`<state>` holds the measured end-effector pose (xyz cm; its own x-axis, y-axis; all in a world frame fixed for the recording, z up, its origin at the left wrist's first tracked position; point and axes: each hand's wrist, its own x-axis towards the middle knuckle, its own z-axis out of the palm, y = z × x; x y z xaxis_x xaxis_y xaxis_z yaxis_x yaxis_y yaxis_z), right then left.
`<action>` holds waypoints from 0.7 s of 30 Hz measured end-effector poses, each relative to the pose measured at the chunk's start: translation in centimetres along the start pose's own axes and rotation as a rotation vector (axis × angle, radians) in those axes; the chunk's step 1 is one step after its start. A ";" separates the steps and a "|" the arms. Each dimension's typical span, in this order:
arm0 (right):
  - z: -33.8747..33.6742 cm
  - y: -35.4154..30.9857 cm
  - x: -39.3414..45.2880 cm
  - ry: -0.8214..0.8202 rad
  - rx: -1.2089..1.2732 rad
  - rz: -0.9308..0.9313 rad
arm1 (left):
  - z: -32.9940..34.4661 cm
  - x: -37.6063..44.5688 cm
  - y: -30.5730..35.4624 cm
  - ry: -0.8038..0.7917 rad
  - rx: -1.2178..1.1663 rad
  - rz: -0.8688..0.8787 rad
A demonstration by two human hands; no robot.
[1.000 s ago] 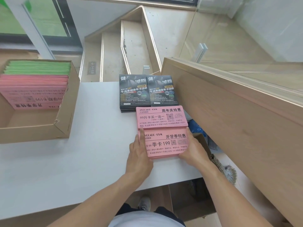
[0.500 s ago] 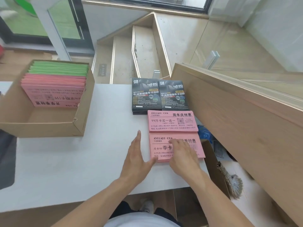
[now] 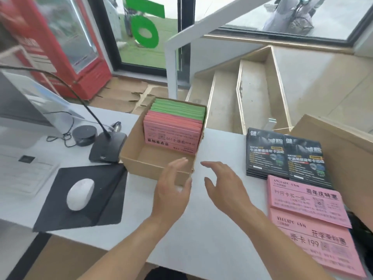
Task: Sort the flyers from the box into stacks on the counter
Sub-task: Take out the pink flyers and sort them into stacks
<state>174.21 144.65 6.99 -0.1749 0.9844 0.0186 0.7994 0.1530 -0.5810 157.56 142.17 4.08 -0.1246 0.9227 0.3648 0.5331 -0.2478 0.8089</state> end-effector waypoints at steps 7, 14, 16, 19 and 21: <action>3.5 -5.0 9.5 -0.035 -0.113 -0.090 | -5.8 8.2 -7.0 0.042 0.231 0.048; 6.0 -5.9 15.6 -0.103 -0.396 -0.060 | -7.1 15.8 -11.4 -0.303 0.496 0.109; 6.6 -5.6 15.8 -0.097 -0.426 -0.055 | -6.8 15.7 -11.5 -0.313 0.522 0.087; 7.4 -5.2 15.3 -0.108 -0.482 -0.072 | -6.8 15.4 -11.5 -0.291 0.511 0.064; 7.7 -5.0 14.9 -0.134 -0.519 -0.090 | -6.9 15.5 -11.4 -0.279 0.509 0.054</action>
<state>163.21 157.89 3.89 -0.2999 0.9511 -0.0736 0.9509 0.2918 -0.1035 143.79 157.26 3.64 0.1021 0.9727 0.2084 0.8762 -0.1872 0.4441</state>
